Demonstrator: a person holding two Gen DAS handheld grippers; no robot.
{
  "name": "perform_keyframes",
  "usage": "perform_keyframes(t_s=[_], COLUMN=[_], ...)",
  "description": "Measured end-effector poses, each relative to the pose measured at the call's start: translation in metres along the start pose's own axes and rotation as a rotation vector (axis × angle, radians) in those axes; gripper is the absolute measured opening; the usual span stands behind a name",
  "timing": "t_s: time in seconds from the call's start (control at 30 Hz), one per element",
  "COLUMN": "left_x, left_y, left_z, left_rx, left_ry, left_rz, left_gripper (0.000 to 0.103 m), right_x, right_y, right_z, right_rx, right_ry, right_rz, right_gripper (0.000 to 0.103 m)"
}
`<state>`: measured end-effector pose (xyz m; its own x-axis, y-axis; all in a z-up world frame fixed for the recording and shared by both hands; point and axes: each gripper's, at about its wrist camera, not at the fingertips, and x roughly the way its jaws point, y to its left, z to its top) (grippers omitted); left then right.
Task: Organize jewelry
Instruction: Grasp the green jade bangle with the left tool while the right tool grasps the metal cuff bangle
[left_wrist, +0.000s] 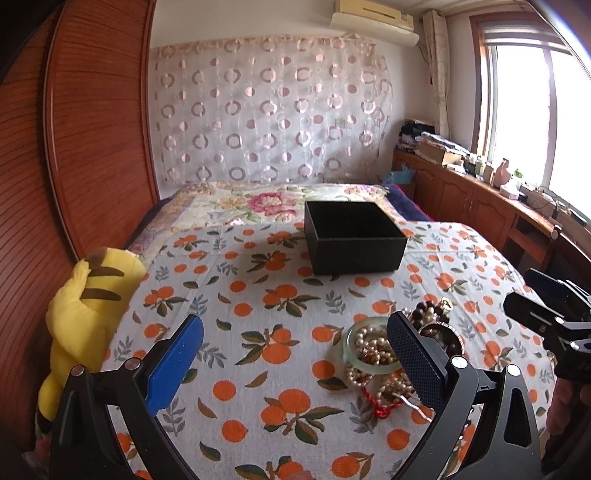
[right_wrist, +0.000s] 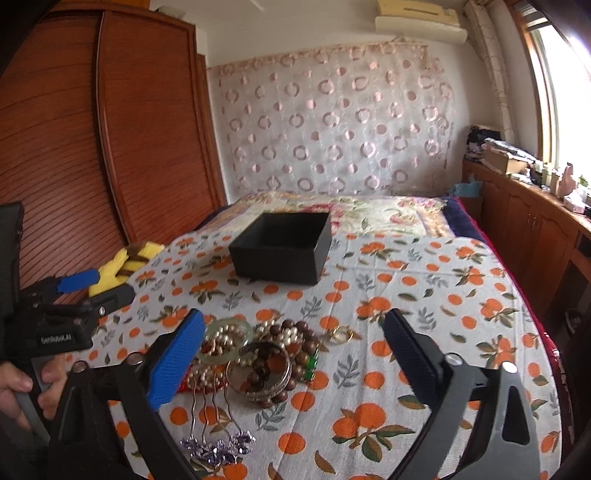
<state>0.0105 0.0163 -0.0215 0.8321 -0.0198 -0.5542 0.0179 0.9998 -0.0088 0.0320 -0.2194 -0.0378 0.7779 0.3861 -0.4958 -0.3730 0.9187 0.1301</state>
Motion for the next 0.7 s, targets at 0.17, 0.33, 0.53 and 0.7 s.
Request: perform_keyframes(t_s=[0.17, 0.33, 0.53, 0.7], left_x=[0.011, 0.021, 0.029, 0.036], left_y=[0.005, 0.008, 0.013, 0.016], left_z=[-0.006, -0.011, -0.017, -0.021], left_rx=[0.011, 0.014, 0.018, 0.019], left_ry=[0.042, 0.078, 0.115, 0.138], left_rz=[-0.012, -0.027, -0.052, -0.064], left_gripper=[0.097, 0.096, 0.096, 0.096], right_x=[0.019, 0.037, 0.056, 0.069], right_y=[0.006, 0.013, 0.022, 0.029], right_z=[-0.011, -0.021, -0.026, -0.028], right_rx=[-0.045, -0.082, -0.131, -0.178], right_ry=[0.088, 0.153, 0.219, 0.27], right_rz=[0.05, 0.091, 0.119, 0.112], right_gripper=[0.08, 0.077, 0.071, 0.071])
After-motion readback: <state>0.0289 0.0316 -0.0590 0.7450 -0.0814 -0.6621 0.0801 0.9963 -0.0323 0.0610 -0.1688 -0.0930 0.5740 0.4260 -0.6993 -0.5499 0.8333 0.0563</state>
